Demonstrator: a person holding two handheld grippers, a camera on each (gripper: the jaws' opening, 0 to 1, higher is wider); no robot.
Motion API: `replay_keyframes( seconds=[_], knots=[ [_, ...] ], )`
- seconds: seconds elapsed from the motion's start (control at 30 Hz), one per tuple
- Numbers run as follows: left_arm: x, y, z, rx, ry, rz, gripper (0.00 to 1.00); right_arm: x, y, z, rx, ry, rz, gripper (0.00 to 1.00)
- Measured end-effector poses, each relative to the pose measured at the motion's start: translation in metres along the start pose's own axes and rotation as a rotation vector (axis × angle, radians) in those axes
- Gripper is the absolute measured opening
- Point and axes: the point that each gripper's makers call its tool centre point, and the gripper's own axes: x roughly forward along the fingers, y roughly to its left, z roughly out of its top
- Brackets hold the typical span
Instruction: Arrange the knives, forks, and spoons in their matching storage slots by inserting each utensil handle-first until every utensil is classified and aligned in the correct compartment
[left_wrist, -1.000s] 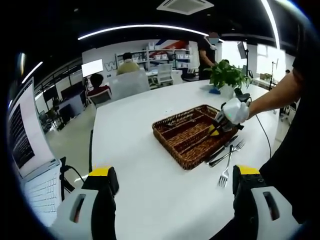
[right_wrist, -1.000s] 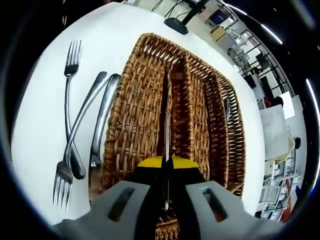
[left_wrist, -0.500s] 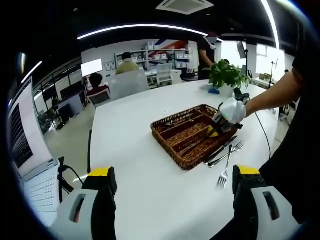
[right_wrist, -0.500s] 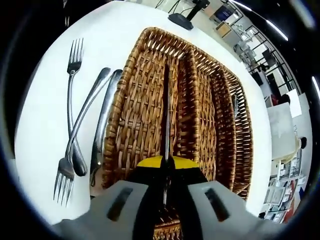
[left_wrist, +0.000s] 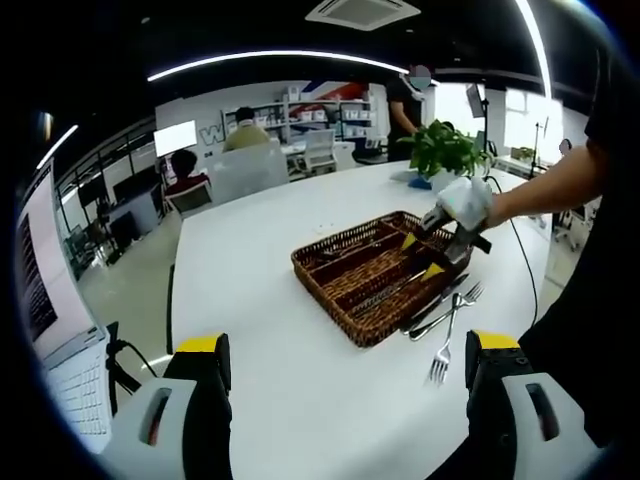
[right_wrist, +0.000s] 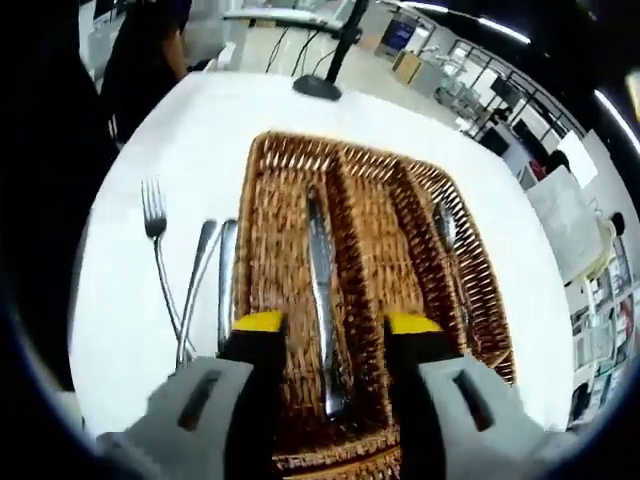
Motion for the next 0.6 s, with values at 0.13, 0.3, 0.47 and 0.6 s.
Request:
replay_keyframes(
  seconds=[0.13,0.3,0.47,0.6],
  knots=[
    [0.0,-0.002,0.002,0.006,-0.006,-0.009,0.99,-0.01,-0.012,0.011,0.066,-0.045,-0.032,0.73],
    [0.001,-0.002,0.003,0.009,-0.011,-0.014,0.99,-0.017,-0.022,0.019,0.086,-0.093,-0.082,0.99],
    [0.005,-0.005,0.006,0.017,-0.021,-0.024,0.99,-0.026,-0.022,0.014,0.144,-0.09,-0.097,1.0],
    [0.008,-0.009,0.007,0.023,-0.026,-0.036,0.99,-0.034,-0.017,0.008,0.202,-0.09,-0.109,1.0]
  ],
)
